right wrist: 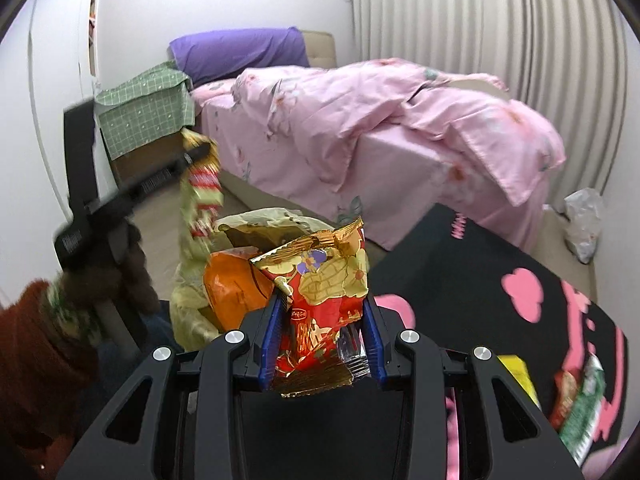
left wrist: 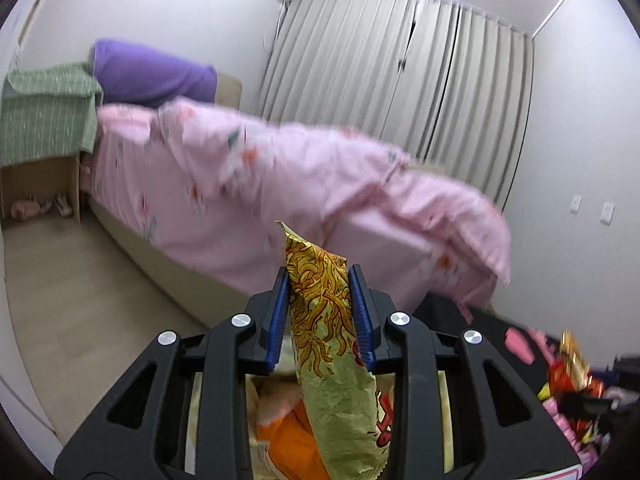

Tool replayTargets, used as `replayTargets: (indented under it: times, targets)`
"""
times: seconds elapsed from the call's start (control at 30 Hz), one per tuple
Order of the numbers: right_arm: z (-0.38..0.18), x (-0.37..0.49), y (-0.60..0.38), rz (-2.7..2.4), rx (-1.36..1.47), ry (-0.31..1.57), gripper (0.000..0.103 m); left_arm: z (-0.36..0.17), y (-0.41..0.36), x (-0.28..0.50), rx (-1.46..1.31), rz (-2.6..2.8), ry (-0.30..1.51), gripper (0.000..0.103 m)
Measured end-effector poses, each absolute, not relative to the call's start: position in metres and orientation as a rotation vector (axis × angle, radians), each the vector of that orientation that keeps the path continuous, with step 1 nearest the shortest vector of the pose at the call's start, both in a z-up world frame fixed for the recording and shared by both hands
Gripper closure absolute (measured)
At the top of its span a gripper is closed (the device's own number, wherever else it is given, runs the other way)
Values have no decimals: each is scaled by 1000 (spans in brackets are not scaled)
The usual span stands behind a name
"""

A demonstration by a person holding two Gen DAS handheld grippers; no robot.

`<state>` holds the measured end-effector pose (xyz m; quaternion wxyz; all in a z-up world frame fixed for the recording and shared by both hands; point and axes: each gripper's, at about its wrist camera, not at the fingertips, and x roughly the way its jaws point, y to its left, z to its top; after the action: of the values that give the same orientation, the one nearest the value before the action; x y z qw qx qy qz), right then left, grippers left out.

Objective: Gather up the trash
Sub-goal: 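Carry the chip bag and snack packet over the yellow trash bag with both grippers, then open both grippers to drop the chip bag and snack packet into the trash bag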

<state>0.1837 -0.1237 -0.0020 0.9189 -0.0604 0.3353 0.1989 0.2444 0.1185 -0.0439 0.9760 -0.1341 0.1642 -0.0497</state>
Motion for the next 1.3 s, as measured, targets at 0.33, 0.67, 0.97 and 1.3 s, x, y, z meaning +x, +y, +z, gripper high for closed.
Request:
replayTargets:
  times: [0.33,0.67,0.97,1.3]
  targets:
    - [-36,252,-91,519,-140,819,68,-102,131,230,-306,-160,667,77]
    - [-66,284,-60,565,-134,912,68,-100,137,246,-364,-215,741,79]
    - [-81,274,-46,580,-213,926,59,-81,147,264,-442,-235,752,49]
    - [-53,242,-64,595,-193,844,49,-39,152,226,-379,-122,649,46]
